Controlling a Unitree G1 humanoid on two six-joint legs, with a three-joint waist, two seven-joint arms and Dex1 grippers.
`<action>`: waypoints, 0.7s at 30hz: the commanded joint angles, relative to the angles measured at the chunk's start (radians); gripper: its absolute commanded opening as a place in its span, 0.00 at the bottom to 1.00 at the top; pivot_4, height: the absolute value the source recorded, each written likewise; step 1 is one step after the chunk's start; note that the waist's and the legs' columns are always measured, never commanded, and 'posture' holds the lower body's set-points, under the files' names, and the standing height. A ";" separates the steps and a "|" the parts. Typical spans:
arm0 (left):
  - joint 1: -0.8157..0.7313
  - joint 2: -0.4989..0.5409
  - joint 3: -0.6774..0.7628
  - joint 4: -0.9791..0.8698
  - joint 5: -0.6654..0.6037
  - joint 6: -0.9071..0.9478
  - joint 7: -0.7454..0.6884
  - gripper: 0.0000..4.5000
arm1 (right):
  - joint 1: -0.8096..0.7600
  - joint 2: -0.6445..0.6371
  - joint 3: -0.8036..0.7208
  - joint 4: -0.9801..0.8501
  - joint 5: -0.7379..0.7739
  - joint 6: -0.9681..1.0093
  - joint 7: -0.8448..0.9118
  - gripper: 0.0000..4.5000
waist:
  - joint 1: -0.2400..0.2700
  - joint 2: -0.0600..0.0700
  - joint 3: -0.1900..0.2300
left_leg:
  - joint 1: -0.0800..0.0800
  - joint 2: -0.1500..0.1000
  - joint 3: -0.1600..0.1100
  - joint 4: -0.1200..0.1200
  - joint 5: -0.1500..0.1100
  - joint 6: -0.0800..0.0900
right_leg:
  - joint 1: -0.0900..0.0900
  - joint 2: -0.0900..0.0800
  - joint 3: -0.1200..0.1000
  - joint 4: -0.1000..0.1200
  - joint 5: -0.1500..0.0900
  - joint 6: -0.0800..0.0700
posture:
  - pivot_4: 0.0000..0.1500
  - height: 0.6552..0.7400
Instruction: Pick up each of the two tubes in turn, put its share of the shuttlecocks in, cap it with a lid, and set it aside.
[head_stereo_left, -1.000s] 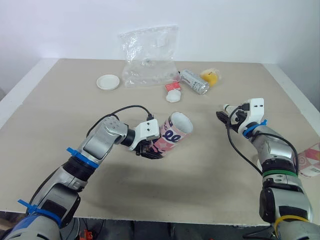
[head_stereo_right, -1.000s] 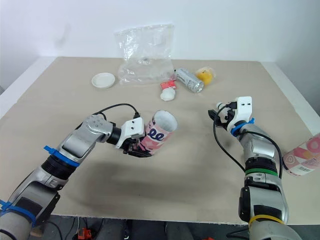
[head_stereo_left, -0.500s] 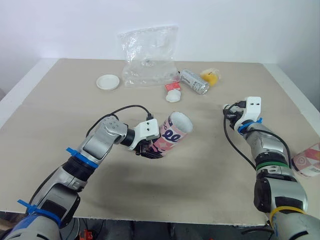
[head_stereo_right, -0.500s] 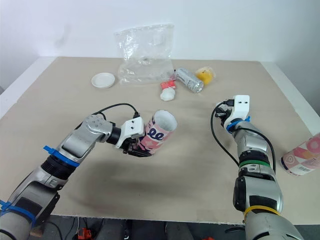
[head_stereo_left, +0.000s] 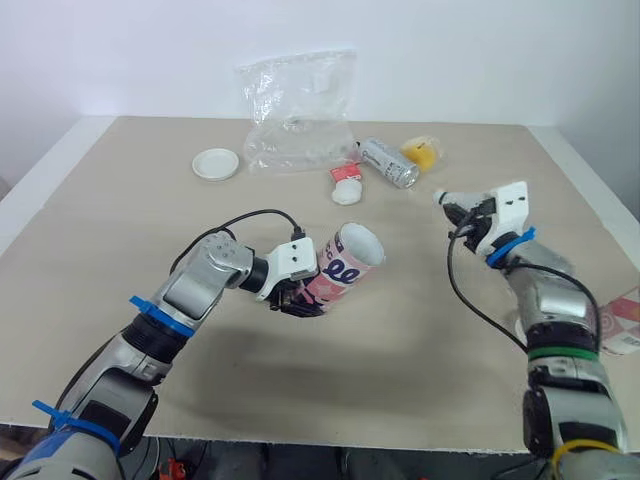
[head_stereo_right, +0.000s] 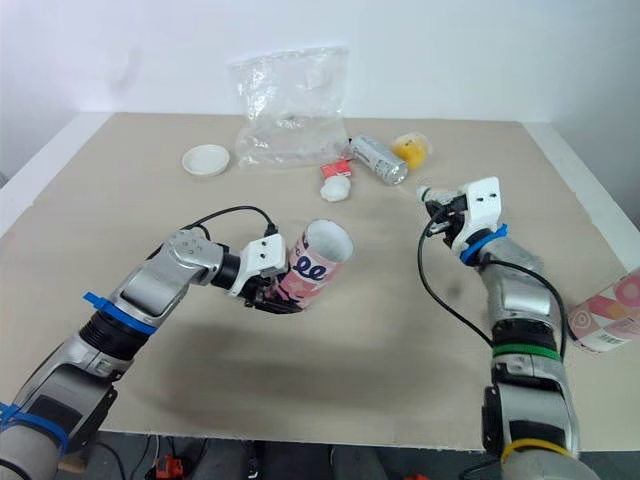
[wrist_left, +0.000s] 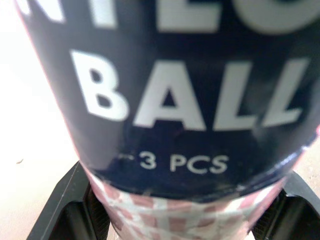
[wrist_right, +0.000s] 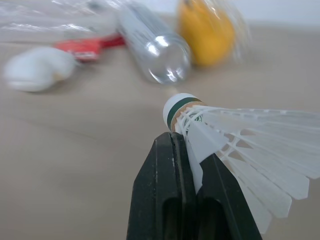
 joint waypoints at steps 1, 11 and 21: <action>-0.004 0.006 0.010 -0.016 -0.002 -0.004 -0.002 0.65 | 0.046 -0.161 0.032 -0.358 0.048 -0.032 0.238 0.01 | 0.003 0.001 0.001 | 0.000 0.000 0.000 0.000 0.000 0.000 | 0.000 0.000 0.000 0.000 0.000 0.001 | 1.00 1.00; -0.029 -0.025 0.000 0.024 -0.001 -0.025 -0.016 0.65 | -0.047 -0.396 0.174 -0.717 0.102 -0.048 0.616 0.01 | 0.004 0.001 0.001 | 0.003 0.001 0.002 0.002 0.000 0.000 | 0.002 -0.001 0.000 0.000 -0.002 0.004 | 1.00 1.00; -0.030 -0.025 0.004 0.024 0.007 -0.031 -0.021 0.65 | -0.150 -0.329 0.296 -0.637 0.002 -0.156 0.670 0.01 | 0.012 0.000 0.002 | 0.001 0.001 0.001 0.001 0.000 0.000 | 0.000 0.000 -0.001 0.000 -0.003 0.003 | 1.00 1.00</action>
